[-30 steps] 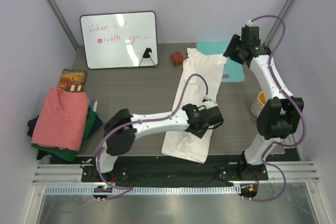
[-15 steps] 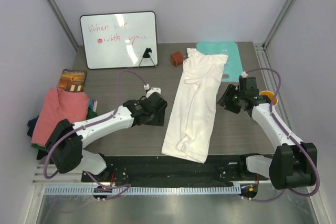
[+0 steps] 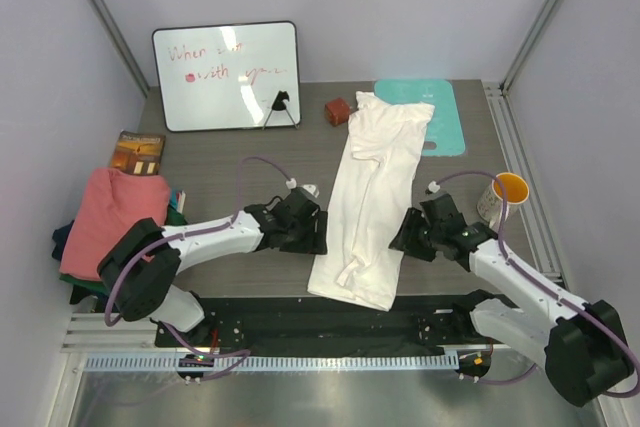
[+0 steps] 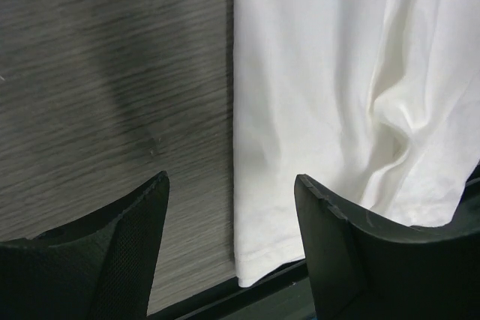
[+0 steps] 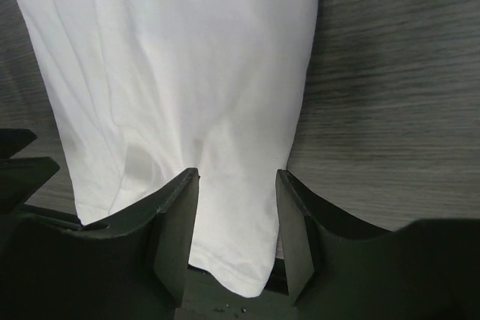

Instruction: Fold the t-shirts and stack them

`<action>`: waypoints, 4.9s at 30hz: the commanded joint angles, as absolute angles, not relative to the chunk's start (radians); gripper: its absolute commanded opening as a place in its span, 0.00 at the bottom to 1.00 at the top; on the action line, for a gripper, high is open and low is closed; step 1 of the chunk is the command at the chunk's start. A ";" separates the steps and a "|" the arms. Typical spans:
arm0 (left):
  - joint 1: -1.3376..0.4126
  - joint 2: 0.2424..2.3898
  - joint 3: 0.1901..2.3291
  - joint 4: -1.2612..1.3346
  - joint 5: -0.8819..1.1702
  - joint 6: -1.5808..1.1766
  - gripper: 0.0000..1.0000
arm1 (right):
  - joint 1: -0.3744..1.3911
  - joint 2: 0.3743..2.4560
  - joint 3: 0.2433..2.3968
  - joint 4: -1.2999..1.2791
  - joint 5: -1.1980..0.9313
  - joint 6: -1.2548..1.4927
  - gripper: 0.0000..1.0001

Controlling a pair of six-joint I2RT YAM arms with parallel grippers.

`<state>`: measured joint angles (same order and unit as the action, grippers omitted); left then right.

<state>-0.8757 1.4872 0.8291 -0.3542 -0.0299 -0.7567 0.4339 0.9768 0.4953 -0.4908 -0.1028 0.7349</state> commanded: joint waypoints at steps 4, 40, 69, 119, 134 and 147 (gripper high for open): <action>-0.876 1.485 0.738 -0.229 0.069 -0.807 0.68 | 0.529 0.883 0.482 -0.567 0.029 0.848 0.52; -0.876 1.523 0.658 -0.221 0.118 -0.816 0.66 | 1.083 1.169 0.405 -0.526 0.196 1.259 0.54; -0.876 1.503 0.753 -0.374 0.061 -0.793 0.00 | 1.115 1.077 0.475 -0.600 0.337 1.224 0.01; -0.701 1.888 1.554 -0.604 -0.003 -0.574 0.00 | 0.825 1.206 0.867 -0.557 0.640 0.842 0.07; -0.658 2.095 1.858 -0.670 0.061 -0.523 0.00 | 0.683 1.344 0.934 -0.456 0.618 0.721 0.08; -0.623 2.224 1.944 -0.675 0.071 -0.529 0.11 | 0.574 1.489 0.933 -0.327 0.496 0.652 0.27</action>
<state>-0.6514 2.1990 1.8851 -0.6670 0.0544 -0.5407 0.5953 1.4719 0.8997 -0.4057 0.5354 0.6815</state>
